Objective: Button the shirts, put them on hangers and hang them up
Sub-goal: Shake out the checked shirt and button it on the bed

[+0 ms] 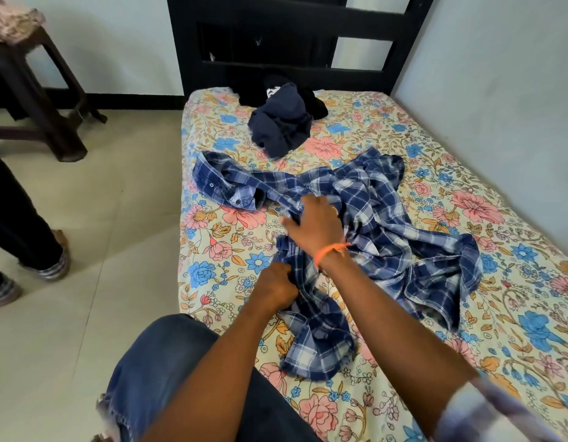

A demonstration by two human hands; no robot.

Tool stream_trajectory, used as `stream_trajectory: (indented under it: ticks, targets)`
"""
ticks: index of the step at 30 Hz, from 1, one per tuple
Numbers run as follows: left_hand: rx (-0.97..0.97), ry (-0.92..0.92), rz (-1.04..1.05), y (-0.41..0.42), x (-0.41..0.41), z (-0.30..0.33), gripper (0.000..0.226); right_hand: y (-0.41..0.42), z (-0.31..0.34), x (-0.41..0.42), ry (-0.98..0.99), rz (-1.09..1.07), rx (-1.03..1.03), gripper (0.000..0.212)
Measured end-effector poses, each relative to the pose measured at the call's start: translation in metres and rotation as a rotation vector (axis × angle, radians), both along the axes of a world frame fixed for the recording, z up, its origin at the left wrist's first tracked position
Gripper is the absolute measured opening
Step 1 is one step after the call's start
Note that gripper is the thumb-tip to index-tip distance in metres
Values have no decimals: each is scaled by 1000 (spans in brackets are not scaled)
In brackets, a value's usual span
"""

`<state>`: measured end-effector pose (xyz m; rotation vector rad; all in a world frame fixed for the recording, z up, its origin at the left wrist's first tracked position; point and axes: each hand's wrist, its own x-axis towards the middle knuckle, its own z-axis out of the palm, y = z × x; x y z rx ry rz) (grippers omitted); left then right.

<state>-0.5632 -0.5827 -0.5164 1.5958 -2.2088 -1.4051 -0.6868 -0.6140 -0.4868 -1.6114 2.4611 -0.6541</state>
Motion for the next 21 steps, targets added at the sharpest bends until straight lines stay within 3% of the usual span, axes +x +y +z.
stream_trajectory:
  ticks: [2,3,4,6,8,10,11,13,15,16,19,21]
  targets:
    - [-14,-25,-28,-2,1,1,24,-36,-2,4,196,-34,250,99]
    - [-15,-29,-44,-3,2,1,24,-47,-3,4,238,-42,327,104]
    - [-10,-17,-56,-4,3,2,21,-57,-7,0,243,-50,372,99]
    - [13,29,-78,-5,4,4,12,-65,-14,-19,174,-51,359,62]
    - [-26,79,-53,-4,3,12,12,-62,-12,-39,-45,-3,260,29]
    - [-140,246,133,-4,4,26,18,-43,4,-57,-293,47,115,13]
    - [-233,361,266,-5,7,34,25,-27,14,-68,-371,68,79,17]
    - [-672,427,384,-17,18,46,37,19,36,-93,-487,161,172,19]
    - [-1036,272,266,-33,25,40,59,69,49,-125,-476,274,424,20]
    - [-1073,182,147,-37,23,34,69,89,51,-144,-383,316,549,24]
    - [-931,-154,-316,-17,-1,15,85,118,41,-191,9,224,792,43]
    - [-787,-215,-536,6,-21,6,68,116,38,-199,168,133,830,30]
